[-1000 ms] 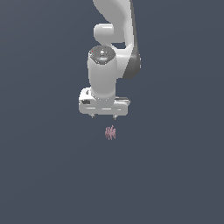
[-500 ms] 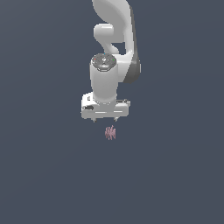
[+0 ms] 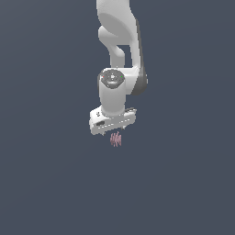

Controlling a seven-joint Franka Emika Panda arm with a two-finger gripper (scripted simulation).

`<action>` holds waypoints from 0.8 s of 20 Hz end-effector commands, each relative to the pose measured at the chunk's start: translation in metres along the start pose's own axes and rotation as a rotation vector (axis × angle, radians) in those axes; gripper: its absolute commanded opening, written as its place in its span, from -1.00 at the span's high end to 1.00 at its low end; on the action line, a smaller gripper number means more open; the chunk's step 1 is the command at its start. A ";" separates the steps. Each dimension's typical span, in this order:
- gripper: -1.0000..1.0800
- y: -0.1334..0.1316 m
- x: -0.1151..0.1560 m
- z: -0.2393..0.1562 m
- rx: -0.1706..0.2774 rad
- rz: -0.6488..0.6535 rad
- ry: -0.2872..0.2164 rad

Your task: Pick up the object and move it to a goal position.

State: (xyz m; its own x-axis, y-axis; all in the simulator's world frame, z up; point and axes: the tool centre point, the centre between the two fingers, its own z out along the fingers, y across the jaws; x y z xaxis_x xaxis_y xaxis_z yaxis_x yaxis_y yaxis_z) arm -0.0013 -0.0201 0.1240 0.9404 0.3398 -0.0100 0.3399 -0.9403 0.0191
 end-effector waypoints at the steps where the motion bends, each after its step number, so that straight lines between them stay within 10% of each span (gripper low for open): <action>1: -0.92 -0.003 0.002 0.009 0.004 -0.064 0.003; 16: -0.92 -0.012 0.005 0.034 0.018 -0.232 0.012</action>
State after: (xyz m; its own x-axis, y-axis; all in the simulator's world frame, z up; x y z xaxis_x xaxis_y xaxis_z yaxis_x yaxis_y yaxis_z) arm -0.0013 -0.0082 0.0901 0.8400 0.5426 -0.0008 0.5426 -0.8400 0.0001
